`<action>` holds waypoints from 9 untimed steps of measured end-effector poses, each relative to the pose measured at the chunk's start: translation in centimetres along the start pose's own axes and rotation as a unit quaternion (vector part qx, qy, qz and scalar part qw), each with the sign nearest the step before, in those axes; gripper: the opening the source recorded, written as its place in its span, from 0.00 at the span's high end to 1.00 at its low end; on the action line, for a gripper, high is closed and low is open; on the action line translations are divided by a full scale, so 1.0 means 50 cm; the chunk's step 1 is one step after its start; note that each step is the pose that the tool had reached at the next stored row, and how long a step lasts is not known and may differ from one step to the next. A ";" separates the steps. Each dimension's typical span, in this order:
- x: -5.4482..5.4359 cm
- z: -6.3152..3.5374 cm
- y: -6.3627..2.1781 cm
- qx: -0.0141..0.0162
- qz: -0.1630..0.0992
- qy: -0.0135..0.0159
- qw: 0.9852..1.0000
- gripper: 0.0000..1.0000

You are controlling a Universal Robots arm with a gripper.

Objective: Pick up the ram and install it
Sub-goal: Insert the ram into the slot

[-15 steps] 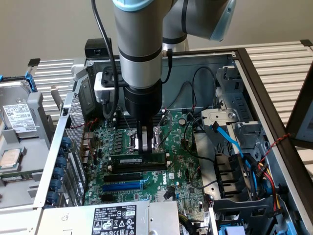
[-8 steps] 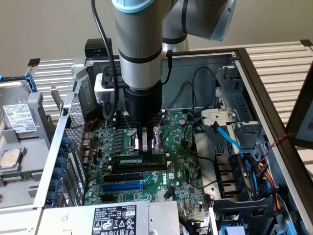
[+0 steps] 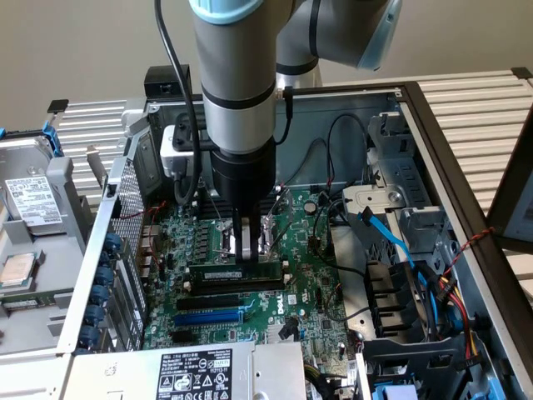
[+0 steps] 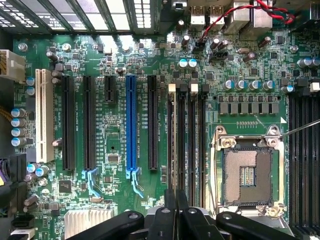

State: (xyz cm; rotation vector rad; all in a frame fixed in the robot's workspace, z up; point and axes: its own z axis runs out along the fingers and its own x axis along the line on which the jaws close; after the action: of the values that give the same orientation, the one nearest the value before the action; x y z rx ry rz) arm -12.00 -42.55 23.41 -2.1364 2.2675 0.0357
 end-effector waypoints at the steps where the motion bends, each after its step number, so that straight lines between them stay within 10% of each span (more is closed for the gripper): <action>1: 0.000 0.000 0.000 0.000 0.000 0.000 1.000 0.88; 9: 0.000 0.000 0.000 0.002 0.000 0.000 1.000 0.88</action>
State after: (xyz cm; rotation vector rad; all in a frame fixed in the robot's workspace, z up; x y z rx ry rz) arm -12.00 -42.55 23.39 -2.1348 2.2656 0.0318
